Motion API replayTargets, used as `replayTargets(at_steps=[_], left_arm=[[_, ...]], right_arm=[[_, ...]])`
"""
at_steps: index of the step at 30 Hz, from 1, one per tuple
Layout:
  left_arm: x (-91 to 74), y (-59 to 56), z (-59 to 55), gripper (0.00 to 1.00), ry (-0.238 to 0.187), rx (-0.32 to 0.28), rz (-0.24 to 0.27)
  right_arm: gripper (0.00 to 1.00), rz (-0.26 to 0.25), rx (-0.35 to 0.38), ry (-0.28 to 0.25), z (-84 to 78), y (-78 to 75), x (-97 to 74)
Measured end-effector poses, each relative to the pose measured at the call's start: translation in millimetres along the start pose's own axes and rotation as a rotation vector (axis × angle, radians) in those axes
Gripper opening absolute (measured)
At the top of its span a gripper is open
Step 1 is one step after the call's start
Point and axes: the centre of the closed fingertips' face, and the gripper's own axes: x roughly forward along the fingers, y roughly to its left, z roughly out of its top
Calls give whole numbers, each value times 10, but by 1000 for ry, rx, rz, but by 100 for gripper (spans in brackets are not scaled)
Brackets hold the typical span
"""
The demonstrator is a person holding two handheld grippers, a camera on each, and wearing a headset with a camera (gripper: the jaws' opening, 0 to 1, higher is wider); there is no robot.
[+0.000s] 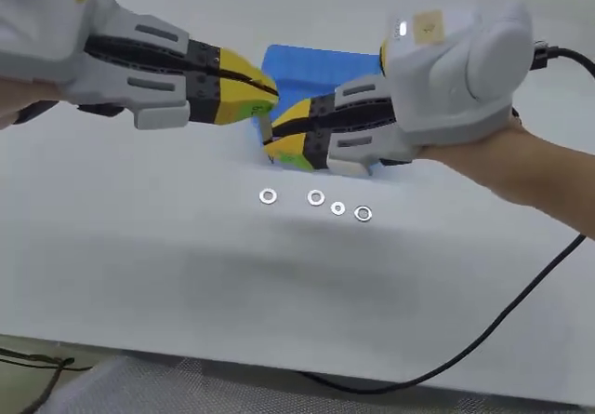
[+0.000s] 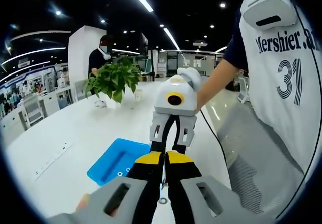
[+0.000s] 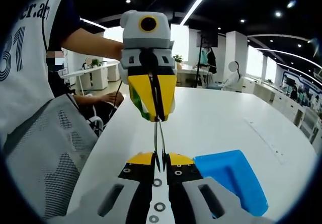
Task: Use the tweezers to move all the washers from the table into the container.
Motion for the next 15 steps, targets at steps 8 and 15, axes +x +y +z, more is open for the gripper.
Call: replayTargets(at_steps=[8,15], left_arm=[[16,-72,-167,5,-7,-38,16],[30,-93,-280,5,-5,-59,21]], right_arm=[[10,12,-18,33,-132,104,74],[10,19,-23,56,-235,155,144]])
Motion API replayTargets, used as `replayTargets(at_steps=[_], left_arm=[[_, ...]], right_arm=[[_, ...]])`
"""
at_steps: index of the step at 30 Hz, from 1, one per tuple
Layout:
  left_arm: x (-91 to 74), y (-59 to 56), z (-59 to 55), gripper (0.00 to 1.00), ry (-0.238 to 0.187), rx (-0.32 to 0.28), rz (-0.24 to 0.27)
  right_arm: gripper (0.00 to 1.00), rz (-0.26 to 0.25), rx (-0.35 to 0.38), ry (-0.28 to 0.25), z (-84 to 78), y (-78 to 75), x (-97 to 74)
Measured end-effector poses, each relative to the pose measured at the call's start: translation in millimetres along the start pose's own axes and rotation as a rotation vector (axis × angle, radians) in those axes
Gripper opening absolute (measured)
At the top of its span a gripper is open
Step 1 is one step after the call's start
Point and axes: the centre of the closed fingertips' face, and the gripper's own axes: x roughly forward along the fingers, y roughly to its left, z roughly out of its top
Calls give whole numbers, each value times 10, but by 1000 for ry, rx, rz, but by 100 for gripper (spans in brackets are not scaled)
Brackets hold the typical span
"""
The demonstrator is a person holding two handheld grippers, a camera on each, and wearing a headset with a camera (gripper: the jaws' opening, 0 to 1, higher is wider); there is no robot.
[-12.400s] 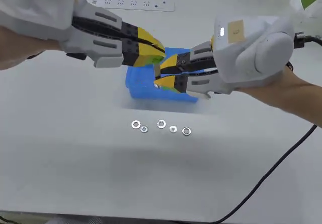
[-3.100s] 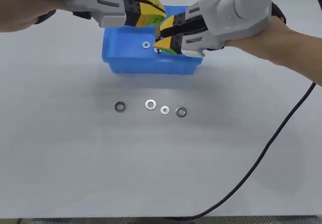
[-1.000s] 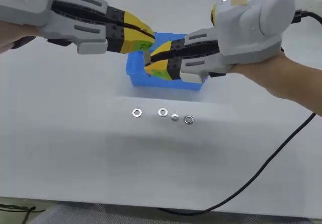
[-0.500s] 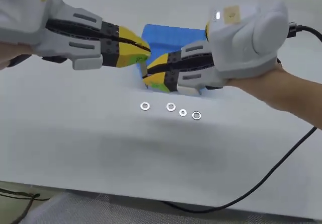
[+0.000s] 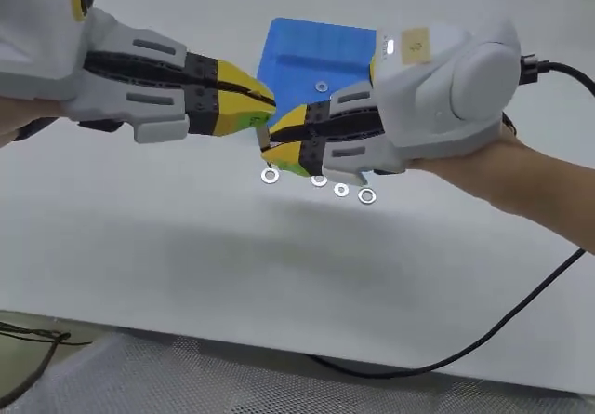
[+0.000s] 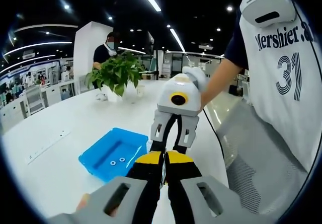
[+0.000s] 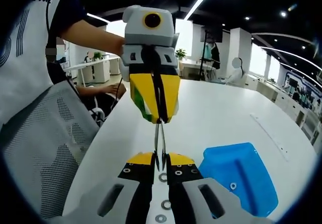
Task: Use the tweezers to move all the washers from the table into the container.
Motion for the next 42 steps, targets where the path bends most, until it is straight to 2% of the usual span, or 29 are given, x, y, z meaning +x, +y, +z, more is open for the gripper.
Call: replayTargets(at_steps=[8,34,42], left_arm=[[31,-1,-65,5,-14,-17,6],[91,29,-258,5,6,-25,6],[97,39,-269,5,-5,-22,6]], right_arm=[[10,4,-5,16,-74,-9,13],[10,14,3,43,-267,-35,138],[10,9,12,38,-283,-42,139]])
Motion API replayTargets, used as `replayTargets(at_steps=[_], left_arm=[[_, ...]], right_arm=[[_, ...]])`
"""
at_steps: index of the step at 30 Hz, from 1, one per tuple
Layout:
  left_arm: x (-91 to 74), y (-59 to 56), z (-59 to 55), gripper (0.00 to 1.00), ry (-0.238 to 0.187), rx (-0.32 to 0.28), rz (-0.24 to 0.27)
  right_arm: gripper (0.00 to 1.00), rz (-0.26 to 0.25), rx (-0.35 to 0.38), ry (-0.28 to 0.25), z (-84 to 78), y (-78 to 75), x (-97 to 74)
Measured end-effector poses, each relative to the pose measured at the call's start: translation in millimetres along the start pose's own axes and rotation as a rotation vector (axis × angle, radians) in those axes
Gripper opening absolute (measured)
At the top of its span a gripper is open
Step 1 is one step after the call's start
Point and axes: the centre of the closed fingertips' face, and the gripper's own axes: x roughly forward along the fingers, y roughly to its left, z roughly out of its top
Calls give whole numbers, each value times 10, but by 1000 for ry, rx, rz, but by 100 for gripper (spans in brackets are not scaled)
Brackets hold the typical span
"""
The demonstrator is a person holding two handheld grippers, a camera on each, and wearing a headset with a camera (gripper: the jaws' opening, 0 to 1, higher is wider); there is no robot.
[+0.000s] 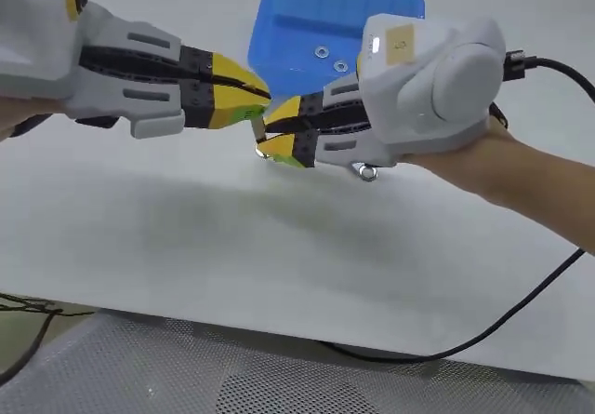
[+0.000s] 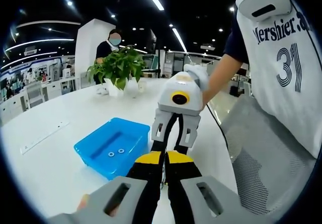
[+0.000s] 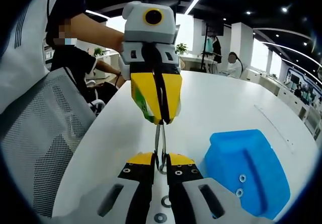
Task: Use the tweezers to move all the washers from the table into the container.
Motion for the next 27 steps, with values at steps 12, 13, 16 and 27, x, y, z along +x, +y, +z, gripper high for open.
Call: replayTargets(at_steps=[12,13,16,27], left_arm=[[-16,35,-4,5,-4,6,17],[-17,39,-9,5,-2,5,17],[-21,49,-21,5,-6,-4,17],[-29,33,-53,5,1,-14,11]], right_arm=[[10,-4,-14,4,12,-27,13],[10,-2,-11,5,9,-25,15],[10,-2,-8,5,6,-21,19],[11,-1,-3,12,-20,25,32]])
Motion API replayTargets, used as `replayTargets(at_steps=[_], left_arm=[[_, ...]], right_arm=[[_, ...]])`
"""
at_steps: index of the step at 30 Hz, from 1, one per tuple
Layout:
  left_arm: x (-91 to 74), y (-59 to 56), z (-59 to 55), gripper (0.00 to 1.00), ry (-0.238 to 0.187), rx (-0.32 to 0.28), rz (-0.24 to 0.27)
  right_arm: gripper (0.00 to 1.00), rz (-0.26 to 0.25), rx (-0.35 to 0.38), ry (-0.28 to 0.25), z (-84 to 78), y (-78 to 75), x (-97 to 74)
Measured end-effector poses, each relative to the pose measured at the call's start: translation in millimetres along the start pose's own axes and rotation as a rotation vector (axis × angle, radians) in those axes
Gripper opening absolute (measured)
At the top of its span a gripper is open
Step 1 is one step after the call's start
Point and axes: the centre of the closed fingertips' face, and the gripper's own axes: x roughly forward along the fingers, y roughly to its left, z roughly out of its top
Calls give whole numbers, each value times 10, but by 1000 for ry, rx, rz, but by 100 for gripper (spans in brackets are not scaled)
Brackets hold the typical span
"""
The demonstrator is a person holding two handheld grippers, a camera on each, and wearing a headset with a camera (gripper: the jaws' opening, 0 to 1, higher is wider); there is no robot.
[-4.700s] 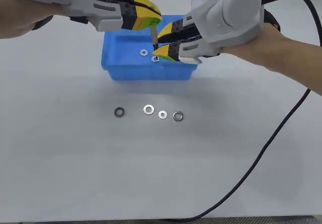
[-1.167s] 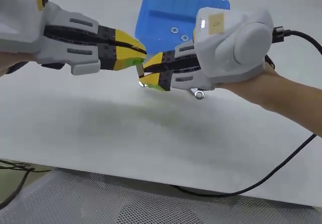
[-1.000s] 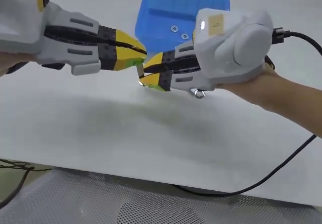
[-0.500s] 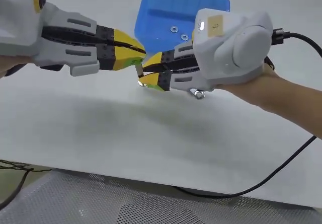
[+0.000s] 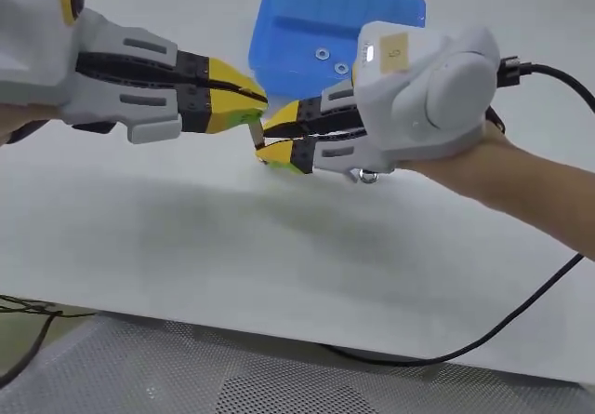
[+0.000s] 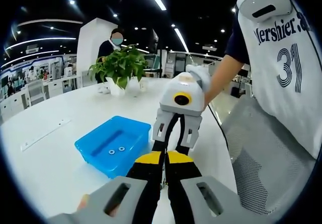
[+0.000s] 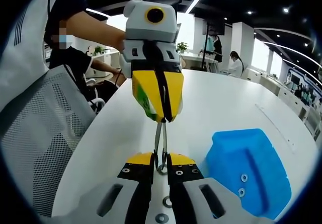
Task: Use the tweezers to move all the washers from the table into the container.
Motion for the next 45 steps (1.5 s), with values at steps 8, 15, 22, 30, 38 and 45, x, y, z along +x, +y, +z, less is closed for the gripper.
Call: replayTargets(at_steps=[8,15,22,30,38,45], left_arm=[[14,-32,4,5,3,0,-14],[16,-10,6,5,-2,-11,-16],[36,3,18,5,-8,-26,-18],[7,-14,37,5,11,-34,-20],[-65,6,253,5,3,-34,-31],[-92,27,512,5,12,6,-41]], right_arm=[[12,6,29,-4,-25,2,5],[11,4,23,-5,-32,-2,17],[10,-7,30,1,-46,-19,11],[9,-2,0,20,-10,45,-11],[10,-18,-35,2,185,-11,-128],[10,-55,-58,-26,347,-116,-260]])
